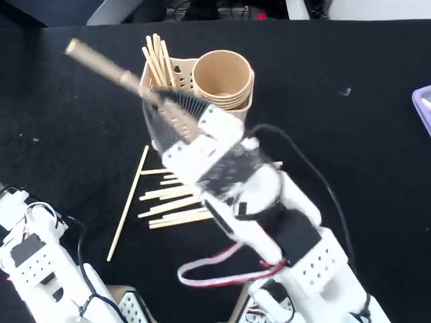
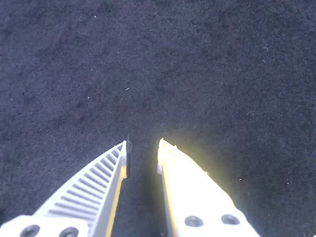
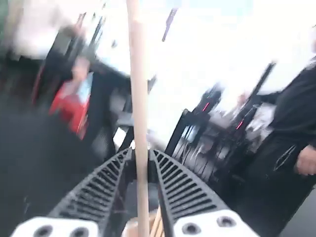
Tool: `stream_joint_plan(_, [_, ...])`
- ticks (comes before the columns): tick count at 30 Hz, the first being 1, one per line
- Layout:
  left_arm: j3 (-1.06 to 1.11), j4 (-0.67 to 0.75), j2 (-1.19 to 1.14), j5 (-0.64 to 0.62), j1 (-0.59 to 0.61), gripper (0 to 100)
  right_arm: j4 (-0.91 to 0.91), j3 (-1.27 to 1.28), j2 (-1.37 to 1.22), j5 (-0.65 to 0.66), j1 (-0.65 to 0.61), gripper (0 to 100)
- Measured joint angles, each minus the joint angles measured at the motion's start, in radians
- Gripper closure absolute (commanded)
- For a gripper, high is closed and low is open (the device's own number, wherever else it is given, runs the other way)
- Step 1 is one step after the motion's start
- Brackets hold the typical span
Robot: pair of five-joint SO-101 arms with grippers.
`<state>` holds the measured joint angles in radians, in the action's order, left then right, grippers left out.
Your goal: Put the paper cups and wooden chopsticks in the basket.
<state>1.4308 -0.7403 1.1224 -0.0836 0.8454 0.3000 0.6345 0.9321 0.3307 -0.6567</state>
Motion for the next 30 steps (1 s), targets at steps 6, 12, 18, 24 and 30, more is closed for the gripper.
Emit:
stream_joint_plan(6, [0.0,0.0,0.0,0.0,0.0,89,-0.178,-0.101,-0.224,-0.229,0.115,98.8])
stream_joint_plan(12, [0.0,0.0,0.0,0.0,0.0,89,-0.196,-0.298,-0.489,-0.282,0.133,98.8])
stream_joint_plan(18, [0.0,0.0,0.0,0.0,0.0,89,-0.196,-0.347,-0.641,-0.285,0.14,98.7])
stream_joint_plan(24, [0.0,0.0,0.0,0.0,0.0,89,-0.199,-0.288,-0.713,-0.287,0.149,98.4])
stream_joint_plan(30, [0.0,0.0,0.0,0.0,0.0,89,-0.127,-0.287,-0.723,-0.287,0.149,80.6])
